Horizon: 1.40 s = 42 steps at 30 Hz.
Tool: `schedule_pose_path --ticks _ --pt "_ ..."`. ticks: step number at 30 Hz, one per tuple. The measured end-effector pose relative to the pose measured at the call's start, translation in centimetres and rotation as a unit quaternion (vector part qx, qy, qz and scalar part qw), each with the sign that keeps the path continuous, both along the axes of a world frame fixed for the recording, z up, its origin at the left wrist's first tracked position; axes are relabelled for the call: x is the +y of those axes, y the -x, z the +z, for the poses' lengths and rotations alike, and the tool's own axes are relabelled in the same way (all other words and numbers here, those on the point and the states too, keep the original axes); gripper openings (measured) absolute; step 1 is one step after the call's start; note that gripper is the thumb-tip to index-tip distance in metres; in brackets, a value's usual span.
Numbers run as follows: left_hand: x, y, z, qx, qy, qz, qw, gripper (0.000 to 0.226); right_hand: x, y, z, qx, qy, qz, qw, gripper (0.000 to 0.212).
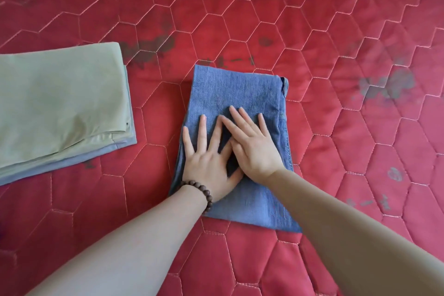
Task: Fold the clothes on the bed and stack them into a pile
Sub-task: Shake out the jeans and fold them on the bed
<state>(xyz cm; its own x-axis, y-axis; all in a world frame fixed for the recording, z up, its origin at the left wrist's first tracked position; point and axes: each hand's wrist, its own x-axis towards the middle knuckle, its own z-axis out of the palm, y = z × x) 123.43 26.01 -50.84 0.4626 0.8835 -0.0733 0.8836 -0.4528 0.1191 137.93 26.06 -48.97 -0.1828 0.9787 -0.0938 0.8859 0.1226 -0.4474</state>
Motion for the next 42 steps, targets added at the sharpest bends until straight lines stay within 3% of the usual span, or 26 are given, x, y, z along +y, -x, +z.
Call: schedule_pose_path --ticks 3,6,10,15,22,27,31,35,39,42 --pt "-0.2 -0.1 -0.3 0.005 -0.01 -0.005 1.0 0.077 2.6 1.0 0.4 0.032 -0.007 0.06 0.998 0.053" --pt "0.0 -0.1 -0.3 0.017 0.005 0.0 1.0 0.075 6.0 1.8 0.0 -0.067 0.009 0.142 0.988 0.05" --pt "0.3 -0.1 -0.2 0.005 0.017 0.002 1.0 0.071 9.1 -0.3 -0.8 -0.194 -0.029 0.16 0.967 0.053" --pt "0.4 -0.1 -0.2 -0.002 0.004 -0.002 1.0 0.08 11.7 -4.8 -1.1 -0.229 0.001 0.009 0.973 0.057" --pt "0.4 0.6 -0.1 0.003 -0.013 -0.029 0.999 0.072 9.3 -5.8 -0.9 -0.225 -0.057 -0.023 0.972 0.054" --pt "0.1 3.2 0.7 0.042 -0.006 -0.067 0.997 0.065 4.4 -4.4 -0.9 -0.23 0.022 -0.163 0.959 0.056" --pt "-3.0 6.8 2.0 0.066 0.031 0.026 0.997 0.064 -2.4 -1.1 -0.2 -0.198 0.108 -0.297 0.928 0.064" --pt "-7.3 11.3 3.4 0.03 0.124 0.251 0.96 0.066 -8.8 1.9 0.8 -0.176 0.155 -0.317 0.919 0.075" --pt "-10.0 12.6 4.5 -0.143 0.153 0.321 0.924 0.06 -11.4 1.2 1.8 -0.139 0.168 -0.311 0.925 0.084" --pt "-9.2 12.5 4.9 -0.254 0.235 0.365 0.864 0.062 -10.6 -0.3 2.5 0.007 0.174 -0.311 0.934 0.093"
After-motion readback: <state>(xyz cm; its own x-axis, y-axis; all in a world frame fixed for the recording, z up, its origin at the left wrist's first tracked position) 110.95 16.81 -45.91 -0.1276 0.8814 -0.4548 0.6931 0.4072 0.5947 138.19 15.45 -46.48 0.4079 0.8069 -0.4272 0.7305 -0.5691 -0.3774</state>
